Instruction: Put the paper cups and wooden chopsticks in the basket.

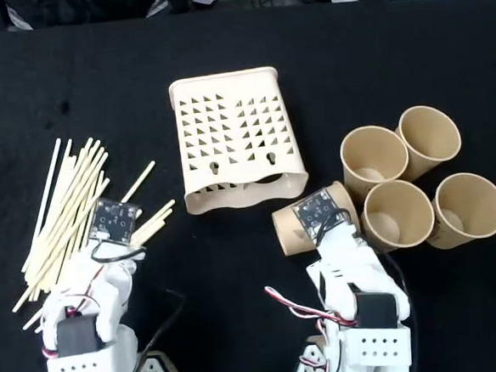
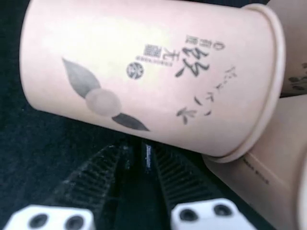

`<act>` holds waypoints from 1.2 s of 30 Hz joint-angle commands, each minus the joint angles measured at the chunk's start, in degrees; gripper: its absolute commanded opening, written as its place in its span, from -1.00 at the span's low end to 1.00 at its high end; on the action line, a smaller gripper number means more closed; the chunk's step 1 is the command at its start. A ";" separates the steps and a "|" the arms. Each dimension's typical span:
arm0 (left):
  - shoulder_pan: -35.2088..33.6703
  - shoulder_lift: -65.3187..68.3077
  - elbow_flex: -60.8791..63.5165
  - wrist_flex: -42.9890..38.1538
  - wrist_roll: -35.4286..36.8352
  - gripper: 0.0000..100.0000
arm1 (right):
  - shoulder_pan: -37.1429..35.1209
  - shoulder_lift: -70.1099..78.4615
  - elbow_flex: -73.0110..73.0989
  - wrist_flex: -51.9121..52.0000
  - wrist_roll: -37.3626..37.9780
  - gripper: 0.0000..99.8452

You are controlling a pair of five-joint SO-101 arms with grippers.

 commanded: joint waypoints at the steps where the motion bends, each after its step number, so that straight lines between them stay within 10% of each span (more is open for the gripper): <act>1: 4.79 -0.26 -9.45 -6.42 -0.53 -0.94 | -0.53 -4.18 -0.22 -1.23 0.09 -0.89; 11: 17.98 8.18 -11.47 -27.60 18.37 -0.61 | -0.44 -4.18 -0.31 -1.32 0.09 -0.89; 22: 23.08 56.79 -28.70 -32.26 18.73 -0.60 | -0.18 -4.09 -0.31 -1.41 2.02 -0.89; 36: 22.81 71.91 -23.69 -60.13 28.04 -0.64 | -0.18 -4.09 -0.31 -1.41 2.37 -0.89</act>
